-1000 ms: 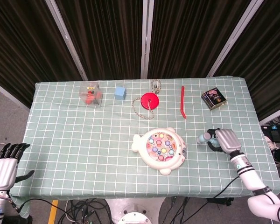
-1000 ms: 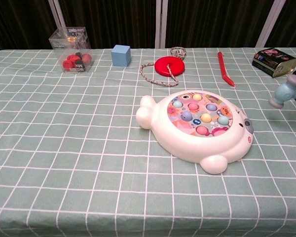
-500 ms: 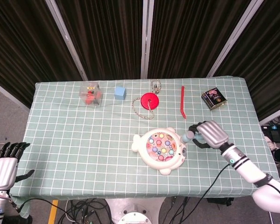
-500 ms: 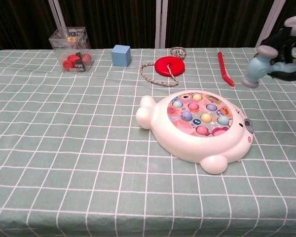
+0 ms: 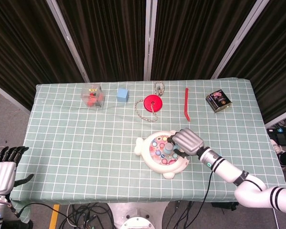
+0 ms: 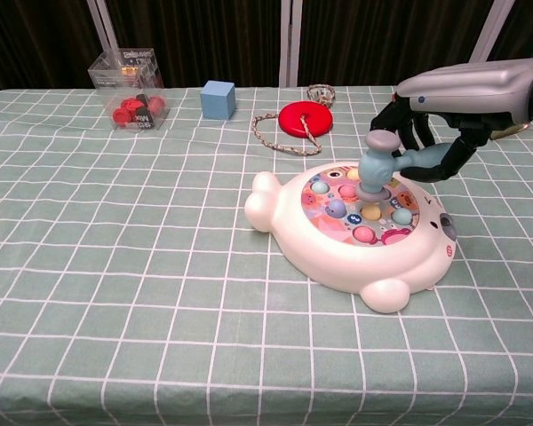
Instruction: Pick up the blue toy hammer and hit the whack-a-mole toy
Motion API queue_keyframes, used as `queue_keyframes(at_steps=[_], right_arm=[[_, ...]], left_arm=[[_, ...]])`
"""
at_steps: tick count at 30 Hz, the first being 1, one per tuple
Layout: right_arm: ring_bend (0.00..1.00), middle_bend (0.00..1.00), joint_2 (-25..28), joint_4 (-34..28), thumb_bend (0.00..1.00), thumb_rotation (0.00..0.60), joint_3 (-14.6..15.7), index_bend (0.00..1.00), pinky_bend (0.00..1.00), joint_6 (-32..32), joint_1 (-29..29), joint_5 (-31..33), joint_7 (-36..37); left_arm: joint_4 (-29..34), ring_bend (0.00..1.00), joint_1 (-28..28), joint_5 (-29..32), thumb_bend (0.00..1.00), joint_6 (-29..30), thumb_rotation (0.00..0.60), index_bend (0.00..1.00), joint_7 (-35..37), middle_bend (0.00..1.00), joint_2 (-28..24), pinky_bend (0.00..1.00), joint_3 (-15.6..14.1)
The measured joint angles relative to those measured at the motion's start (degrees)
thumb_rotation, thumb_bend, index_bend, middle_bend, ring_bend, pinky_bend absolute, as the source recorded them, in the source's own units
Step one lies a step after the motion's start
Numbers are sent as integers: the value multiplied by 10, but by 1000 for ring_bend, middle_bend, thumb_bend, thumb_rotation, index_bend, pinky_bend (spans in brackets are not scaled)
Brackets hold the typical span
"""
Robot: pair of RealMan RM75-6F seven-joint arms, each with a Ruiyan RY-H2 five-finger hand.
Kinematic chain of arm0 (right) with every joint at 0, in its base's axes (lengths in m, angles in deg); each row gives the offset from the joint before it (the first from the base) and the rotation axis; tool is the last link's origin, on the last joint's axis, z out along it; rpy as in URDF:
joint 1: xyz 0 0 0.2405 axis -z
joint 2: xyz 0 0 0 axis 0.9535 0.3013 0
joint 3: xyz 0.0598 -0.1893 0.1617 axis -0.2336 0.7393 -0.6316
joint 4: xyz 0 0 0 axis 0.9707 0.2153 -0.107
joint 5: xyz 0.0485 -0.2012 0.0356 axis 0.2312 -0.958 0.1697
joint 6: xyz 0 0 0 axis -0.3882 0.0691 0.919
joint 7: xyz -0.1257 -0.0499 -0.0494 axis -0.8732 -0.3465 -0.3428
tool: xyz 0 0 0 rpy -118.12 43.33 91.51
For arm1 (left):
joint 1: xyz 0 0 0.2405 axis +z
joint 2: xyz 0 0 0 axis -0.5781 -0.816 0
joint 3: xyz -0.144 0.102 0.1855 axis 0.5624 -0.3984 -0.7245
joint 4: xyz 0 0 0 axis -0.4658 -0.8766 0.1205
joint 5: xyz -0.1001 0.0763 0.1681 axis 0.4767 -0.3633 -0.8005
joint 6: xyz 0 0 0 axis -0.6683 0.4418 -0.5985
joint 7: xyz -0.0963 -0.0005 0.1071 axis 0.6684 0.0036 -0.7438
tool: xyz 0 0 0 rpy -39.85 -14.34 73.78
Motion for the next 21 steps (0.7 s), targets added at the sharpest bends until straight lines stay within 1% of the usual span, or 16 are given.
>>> queue_keyframes(at_steps=[5,13,17,21], right_arm=[[489,659,2,-6,827,600,7,653,732,0,-1,15,-23],[489,659,-19,6,827,600,19,654,732,10,-9,42,-60],[489,660,-13,-3,828,600,18,654,732,-5,-5,42,-55],[489,660,6,-16,827,600,13,654,732,-39,5,31,-31]], left_arm=[[-4,132,0,-3,0,0,600,193,2,173,3,102,-1],[-9,131,2,-2,0,2,600,193,6,173,6,103,-1],[-9,131,2,-4,0,5,600,193,7,173,6,102,-1],[-8,132,3,-5,0,7,600,193,6,173,5,103,0]])
